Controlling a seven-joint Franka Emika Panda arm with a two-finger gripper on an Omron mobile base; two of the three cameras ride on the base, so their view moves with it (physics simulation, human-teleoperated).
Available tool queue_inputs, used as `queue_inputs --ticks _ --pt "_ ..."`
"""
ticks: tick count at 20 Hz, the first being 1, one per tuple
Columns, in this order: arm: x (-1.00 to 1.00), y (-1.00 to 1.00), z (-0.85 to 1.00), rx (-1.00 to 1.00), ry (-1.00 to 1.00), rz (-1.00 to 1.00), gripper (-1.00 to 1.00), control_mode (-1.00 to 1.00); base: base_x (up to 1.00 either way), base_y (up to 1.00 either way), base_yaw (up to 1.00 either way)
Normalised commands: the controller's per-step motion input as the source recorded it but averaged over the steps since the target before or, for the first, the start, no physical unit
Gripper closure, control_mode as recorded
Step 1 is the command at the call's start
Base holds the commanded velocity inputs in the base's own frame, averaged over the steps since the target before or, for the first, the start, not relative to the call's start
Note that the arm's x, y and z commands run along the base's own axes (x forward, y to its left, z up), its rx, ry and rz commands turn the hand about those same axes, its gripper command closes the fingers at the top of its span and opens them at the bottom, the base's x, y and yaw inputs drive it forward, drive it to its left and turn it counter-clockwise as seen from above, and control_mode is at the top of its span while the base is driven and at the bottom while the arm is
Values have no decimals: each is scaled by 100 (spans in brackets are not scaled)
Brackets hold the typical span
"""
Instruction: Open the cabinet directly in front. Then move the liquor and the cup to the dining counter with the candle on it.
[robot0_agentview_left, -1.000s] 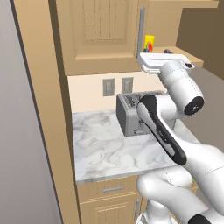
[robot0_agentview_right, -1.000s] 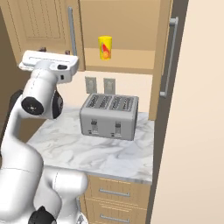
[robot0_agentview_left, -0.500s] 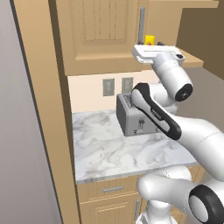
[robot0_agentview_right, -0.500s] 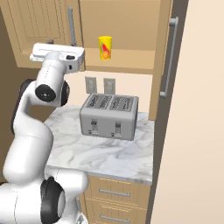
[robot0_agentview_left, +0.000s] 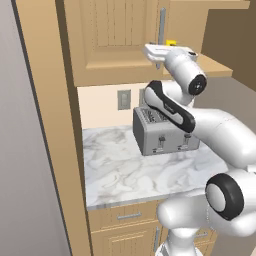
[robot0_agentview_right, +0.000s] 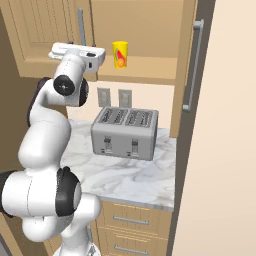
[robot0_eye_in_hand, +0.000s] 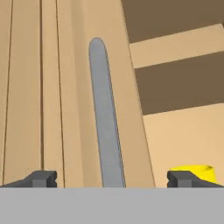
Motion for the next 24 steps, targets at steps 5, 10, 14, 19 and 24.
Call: queue_inputs --ticks 5,10,14,19,24 --pt "98 8 0 -1 16 0 -100 -100 0 0 0" --pt "91 10 -2 -2 12 0 100 -100 0 0 0" --pt "3 0 0 0 0 0 100 -100 0 0 0" --pt "-1 0 0 0 0 0 100 -100 0 0 0" --pt "-20 28 0 0 5 -6 100 -100 0 0 0"
